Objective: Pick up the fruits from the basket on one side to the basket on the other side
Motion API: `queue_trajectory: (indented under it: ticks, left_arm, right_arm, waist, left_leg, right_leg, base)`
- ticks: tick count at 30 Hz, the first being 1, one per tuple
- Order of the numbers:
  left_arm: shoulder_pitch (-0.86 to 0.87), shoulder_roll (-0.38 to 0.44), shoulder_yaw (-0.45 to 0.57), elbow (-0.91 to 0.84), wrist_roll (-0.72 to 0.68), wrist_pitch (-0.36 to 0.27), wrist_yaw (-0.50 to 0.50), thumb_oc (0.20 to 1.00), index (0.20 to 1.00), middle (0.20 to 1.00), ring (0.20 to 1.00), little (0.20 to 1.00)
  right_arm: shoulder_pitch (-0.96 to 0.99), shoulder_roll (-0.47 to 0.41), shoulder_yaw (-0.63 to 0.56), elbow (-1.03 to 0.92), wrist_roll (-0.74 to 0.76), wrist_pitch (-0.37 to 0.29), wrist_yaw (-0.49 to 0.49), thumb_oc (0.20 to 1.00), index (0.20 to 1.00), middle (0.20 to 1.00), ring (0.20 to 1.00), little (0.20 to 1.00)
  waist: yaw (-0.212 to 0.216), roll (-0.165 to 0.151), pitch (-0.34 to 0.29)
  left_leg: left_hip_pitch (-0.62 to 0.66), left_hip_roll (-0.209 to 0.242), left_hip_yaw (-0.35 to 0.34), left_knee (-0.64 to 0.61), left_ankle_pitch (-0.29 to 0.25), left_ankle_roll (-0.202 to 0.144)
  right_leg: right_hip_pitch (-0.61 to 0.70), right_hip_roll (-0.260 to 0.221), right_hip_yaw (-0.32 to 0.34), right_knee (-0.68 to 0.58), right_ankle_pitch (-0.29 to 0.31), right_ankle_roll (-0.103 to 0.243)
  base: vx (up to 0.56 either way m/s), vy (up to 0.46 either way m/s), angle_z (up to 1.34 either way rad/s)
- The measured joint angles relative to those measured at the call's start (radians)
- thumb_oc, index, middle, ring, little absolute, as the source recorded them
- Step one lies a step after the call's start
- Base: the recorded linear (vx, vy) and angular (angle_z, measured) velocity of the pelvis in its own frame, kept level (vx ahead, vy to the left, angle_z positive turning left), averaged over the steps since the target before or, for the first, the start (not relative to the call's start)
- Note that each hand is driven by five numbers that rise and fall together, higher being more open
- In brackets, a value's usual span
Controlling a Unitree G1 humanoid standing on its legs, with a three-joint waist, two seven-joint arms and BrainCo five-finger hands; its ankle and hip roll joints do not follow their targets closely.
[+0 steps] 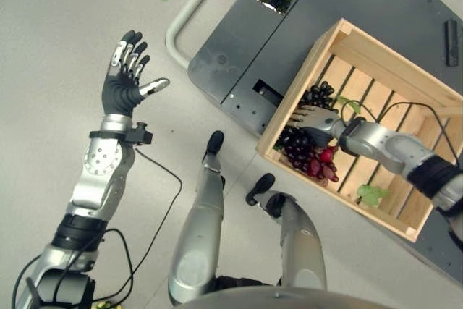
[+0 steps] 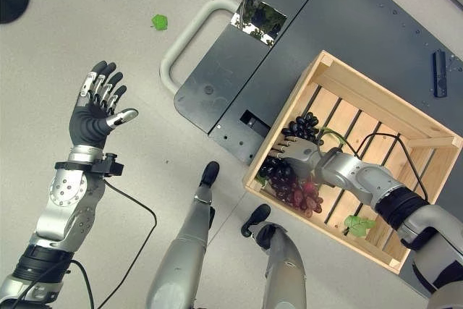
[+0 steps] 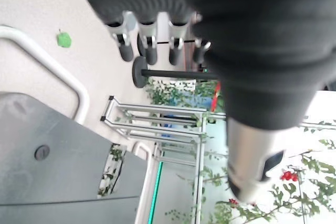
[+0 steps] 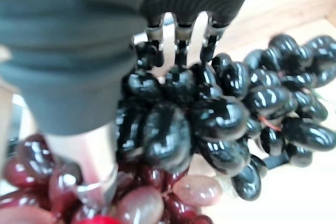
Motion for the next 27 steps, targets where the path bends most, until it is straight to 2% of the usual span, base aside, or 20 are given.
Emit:
queue_trajectory:
  ticks: [11,12,13,24,27]
  left_arm:
    - [-0.001,-0.004,-0.028,0.0,0.0,0.0,-0.007,1.0,1.0,1.0,1.0,1.0]
    - [-0.001,-0.003,-0.027,0.0,0.0,0.0,-0.008,1.0,1.0,1.0,1.0,1.0]
    - [0.0,-0.003,-0.027,0.0,0.0,0.001,-0.011,1.0,1.0,1.0,1.0,1.0]
    - [0.001,-0.012,-0.027,0.0,0.0,0.003,-0.017,1.0,1.0,1.0,1.0,1.0]
    - [0.0,-0.014,-0.027,0.0,0.0,0.003,-0.02,1.0,1.0,1.0,1.0,1.0]
  right_arm:
    - [-0.012,0.055,-0.009,0.094,-0.011,0.025,0.0,1.0,1.0,1.0,1.0,1.0]
    - [-0.013,0.063,-0.011,0.105,-0.011,0.03,0.0,0.956,0.956,0.956,0.956,0.956]
    - [-0.011,0.064,-0.01,0.107,-0.011,0.038,0.007,0.2,0.2,0.2,0.2,0.2]
    - [0.01,0.084,-0.042,0.129,-0.002,0.076,0.04,0.2,0.2,0.2,0.2,0.2]
    - [0.038,0.096,-0.085,0.129,0.037,0.082,0.044,0.2,0.2,0.2,0.2,0.2]
  waist:
    - [0.001,0.016,-0.002]
    - [0.002,0.017,-0.002]
    - [0.006,0.019,-0.002]
    - [0.022,0.039,-0.002]
    - [0.022,0.039,-0.002]
  left_leg:
    - [-0.007,-0.004,0.0,0.004,0.0,-0.001]
    - [-0.007,-0.005,0.0,0.007,0.0,-0.001]
    - [-0.007,-0.006,0.0,0.011,-0.001,-0.002]
    - [-0.008,-0.007,-0.005,0.013,-0.002,-0.003]
    - [-0.008,-0.008,-0.005,0.011,-0.002,-0.003]
  right_leg:
    - [-0.009,-0.008,-0.001,0.021,-0.012,-0.003]
    - [-0.008,-0.009,-0.001,0.022,-0.014,-0.003]
    - [-0.007,-0.01,-0.001,0.023,-0.014,-0.003]
    - [-0.008,-0.011,-0.003,0.03,-0.016,-0.004]
    - [-0.008,-0.011,-0.003,0.03,-0.016,-0.004]
  base:
    - [0.0,0.0,0.0]
    - [0.0,0.0,0.0]
    - [0.0,0.0,0.0]
    - [0.0,0.001,0.0]
    - [0.0,0.0,0.0]
